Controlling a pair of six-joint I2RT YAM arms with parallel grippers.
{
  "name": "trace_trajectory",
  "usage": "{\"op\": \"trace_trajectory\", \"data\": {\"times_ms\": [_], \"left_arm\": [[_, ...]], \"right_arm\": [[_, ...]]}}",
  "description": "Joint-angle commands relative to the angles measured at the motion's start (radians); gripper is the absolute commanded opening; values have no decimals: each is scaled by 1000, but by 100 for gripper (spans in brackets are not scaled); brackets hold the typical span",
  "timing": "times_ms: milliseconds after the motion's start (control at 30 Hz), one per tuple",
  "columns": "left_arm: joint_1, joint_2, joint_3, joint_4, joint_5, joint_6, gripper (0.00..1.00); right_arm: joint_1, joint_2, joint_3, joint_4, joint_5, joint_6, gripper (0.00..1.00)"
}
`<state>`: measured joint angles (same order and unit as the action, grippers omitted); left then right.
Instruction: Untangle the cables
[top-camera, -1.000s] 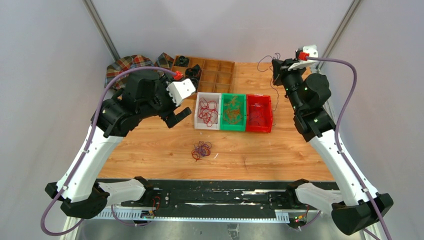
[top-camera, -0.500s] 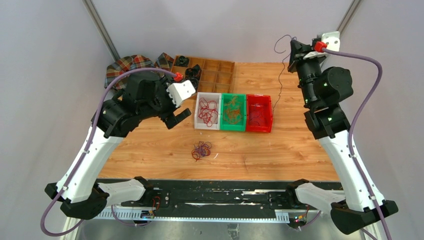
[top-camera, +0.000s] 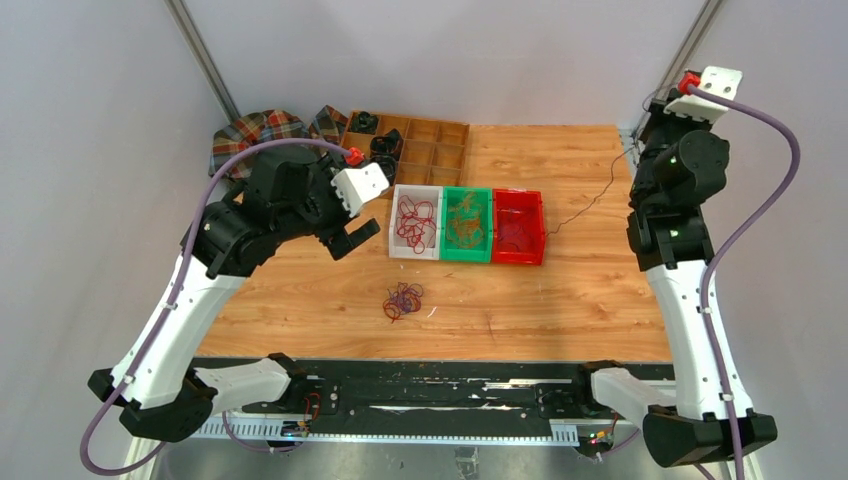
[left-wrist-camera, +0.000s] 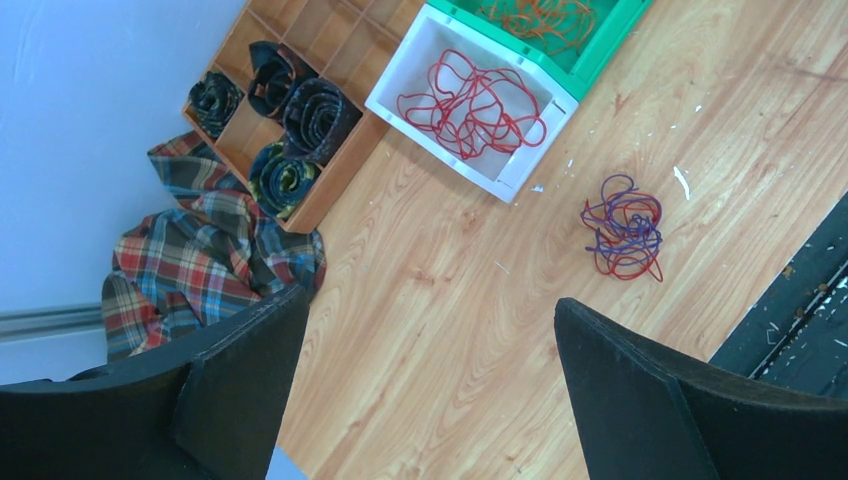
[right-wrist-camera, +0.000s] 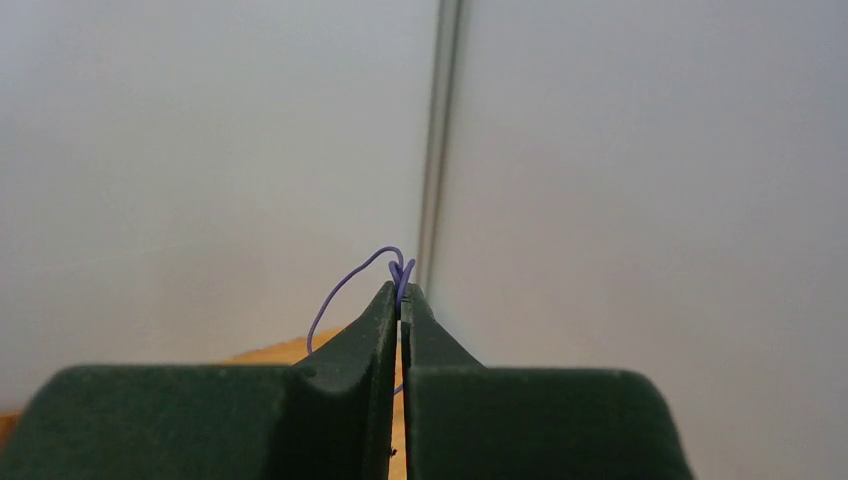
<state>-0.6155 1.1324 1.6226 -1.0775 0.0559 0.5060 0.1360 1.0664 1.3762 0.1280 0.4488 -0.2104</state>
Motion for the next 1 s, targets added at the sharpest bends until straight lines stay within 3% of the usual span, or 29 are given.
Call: {"op": "trace_trajectory", "data": {"times_ms": [0,200,333,433,600,967], "left_arm": [[10,-18,-10,8,3,13,98],[9,-28,-20,8,0,13,98],[11,-37,-42,8,-5,29,98],[13,-35,-49,8,-4,32,98],[13,-27,-44,8,11,23,98],[25,-20,-65,10,17,8,98]], "right_arm": [[-79,-5,-136,11,98,29,1],[-112,20,-343,4,206,153,1],[-143,-28,-303,3,280,165,1],[-151,-60,-208,-25,145,218,1],[-151,-32,-38,-124,-208,379,1],[-122,4,-55,-26,-574,576,1]]}}
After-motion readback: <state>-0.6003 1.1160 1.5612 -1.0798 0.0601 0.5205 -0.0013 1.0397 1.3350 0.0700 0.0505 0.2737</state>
